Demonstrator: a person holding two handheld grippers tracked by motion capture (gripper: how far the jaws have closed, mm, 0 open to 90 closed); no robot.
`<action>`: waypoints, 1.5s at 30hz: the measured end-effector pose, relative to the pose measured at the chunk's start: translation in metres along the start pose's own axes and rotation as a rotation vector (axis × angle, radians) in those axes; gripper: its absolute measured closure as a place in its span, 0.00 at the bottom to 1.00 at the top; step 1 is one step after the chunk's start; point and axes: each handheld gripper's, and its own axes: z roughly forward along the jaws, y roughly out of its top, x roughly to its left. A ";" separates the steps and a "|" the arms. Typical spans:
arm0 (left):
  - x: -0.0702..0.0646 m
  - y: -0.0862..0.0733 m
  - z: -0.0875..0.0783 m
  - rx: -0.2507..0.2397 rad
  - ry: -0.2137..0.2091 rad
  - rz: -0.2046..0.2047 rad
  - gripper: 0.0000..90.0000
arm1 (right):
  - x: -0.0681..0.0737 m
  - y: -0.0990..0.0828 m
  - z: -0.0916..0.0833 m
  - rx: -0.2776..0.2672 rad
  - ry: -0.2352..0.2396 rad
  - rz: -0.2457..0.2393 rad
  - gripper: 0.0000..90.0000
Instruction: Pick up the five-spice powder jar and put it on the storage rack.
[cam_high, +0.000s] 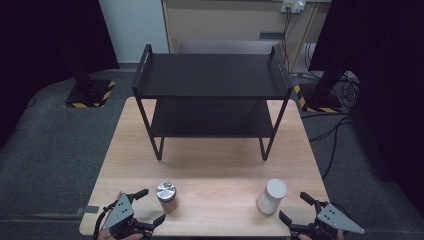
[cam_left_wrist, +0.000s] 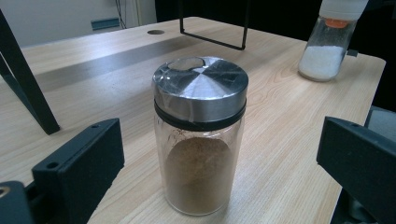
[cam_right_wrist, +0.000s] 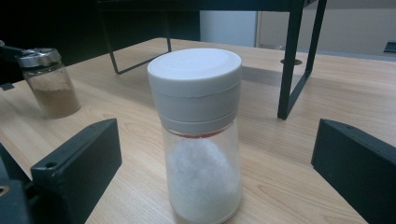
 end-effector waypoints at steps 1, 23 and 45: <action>0.000 0.000 0.000 -0.001 0.001 -0.001 0.00 | 0.000 0.000 0.000 -0.001 -0.001 0.001 0.02; 0.001 -0.001 0.000 0.005 0.013 -0.004 0.00 | 0.002 0.000 0.000 0.002 0.002 0.003 0.02; 0.008 0.007 0.020 0.038 -0.012 0.001 0.00 | 0.001 -0.001 -0.003 -0.002 -0.006 0.014 0.02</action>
